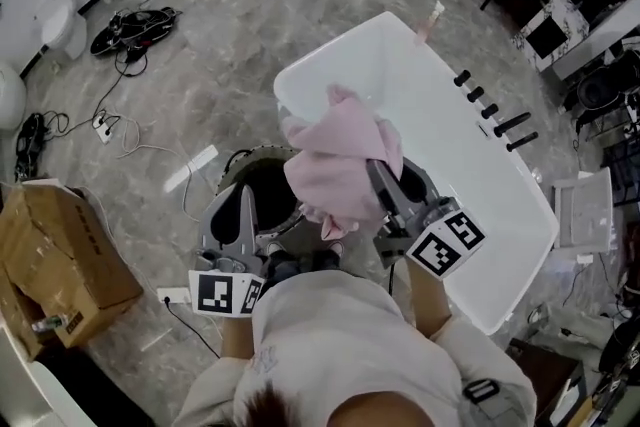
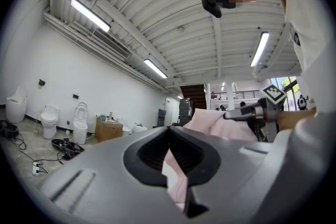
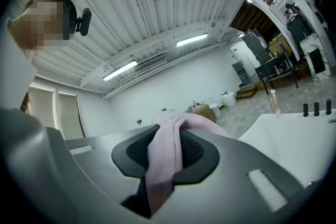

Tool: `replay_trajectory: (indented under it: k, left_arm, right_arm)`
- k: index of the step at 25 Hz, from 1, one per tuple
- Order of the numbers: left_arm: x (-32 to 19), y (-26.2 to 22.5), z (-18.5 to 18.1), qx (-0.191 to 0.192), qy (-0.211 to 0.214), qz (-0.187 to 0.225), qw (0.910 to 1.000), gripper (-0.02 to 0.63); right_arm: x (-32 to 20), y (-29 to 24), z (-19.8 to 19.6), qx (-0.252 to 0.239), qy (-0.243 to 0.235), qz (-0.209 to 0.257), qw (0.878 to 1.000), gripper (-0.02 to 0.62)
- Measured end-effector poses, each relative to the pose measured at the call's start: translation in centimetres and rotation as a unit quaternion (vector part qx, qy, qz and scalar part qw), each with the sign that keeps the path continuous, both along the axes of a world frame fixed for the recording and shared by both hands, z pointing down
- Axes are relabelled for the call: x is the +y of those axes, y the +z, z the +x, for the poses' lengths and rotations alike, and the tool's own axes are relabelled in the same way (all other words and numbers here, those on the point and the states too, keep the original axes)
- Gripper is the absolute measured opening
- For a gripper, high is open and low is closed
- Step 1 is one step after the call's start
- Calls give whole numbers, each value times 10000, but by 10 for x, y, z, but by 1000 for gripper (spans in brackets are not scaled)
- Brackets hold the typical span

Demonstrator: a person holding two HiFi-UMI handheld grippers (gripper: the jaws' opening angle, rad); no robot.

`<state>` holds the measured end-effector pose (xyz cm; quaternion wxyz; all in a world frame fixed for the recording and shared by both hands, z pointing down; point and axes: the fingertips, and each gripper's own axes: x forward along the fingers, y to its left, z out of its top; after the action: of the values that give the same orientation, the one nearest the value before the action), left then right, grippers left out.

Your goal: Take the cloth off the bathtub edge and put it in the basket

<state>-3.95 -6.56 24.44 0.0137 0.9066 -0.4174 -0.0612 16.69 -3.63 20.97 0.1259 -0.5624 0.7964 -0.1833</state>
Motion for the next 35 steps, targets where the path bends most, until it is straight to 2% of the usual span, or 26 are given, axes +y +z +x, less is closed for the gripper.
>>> replay_trajectory:
  k: [7,12,15,25,35]
  left_arm:
    - [1,-10,-48,-31,-398,-4,9992,14]
    - [-11,-3,-110,24,-558,37,9984,14]
    - [-12,2,-128,25,-664,-5,9978,14]
    - [-6,10,-151,53,-1094,-111,9939,14]
    - [4,13,-157,58,-1681,-233,9855,14]
  right_arm:
    - [-13,-7,-34,-56,-227,-6,9997,75]
    - [-36,1,-93,-18,-384,5,9993,75]
    - [-43,4,-112,-26,-502,-15,9987,75]
    - [-63,12,-154,-55,-1156,-97,9932,75]
    - [-81,12,-200,-187,-2103,-156,9773,75]
